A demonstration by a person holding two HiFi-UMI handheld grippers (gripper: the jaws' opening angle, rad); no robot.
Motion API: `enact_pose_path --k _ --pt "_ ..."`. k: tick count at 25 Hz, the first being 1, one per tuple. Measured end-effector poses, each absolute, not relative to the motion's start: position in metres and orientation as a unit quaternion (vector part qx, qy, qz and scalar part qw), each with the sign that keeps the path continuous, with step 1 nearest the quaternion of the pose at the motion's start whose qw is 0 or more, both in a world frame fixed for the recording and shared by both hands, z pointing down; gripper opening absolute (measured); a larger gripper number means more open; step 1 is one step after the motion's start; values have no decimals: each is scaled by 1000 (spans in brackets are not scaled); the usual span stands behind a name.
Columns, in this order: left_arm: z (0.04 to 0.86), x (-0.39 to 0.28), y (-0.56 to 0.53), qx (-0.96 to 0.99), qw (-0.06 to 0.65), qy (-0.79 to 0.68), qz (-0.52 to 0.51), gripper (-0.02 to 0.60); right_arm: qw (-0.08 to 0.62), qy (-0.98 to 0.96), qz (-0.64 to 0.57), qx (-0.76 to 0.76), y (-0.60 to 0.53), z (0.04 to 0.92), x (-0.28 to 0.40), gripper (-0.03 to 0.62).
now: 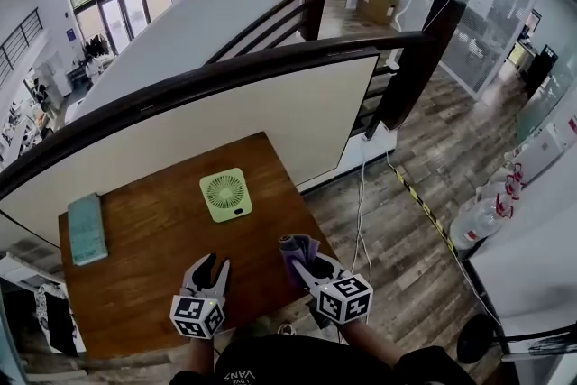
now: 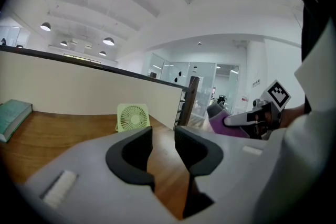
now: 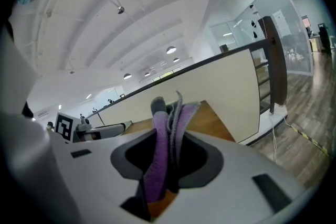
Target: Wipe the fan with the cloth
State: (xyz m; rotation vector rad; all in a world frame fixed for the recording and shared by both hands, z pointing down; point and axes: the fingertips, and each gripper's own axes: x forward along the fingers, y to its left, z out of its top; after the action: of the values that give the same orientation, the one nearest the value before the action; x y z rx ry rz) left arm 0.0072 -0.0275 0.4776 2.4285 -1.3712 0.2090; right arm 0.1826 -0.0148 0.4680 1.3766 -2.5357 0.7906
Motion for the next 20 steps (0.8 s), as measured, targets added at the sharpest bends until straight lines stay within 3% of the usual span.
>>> enact_pose_path --k 20 --pt "551 -53 -155 846 222 -475 95 118 158 -864 245 410 -139 516 91 110"
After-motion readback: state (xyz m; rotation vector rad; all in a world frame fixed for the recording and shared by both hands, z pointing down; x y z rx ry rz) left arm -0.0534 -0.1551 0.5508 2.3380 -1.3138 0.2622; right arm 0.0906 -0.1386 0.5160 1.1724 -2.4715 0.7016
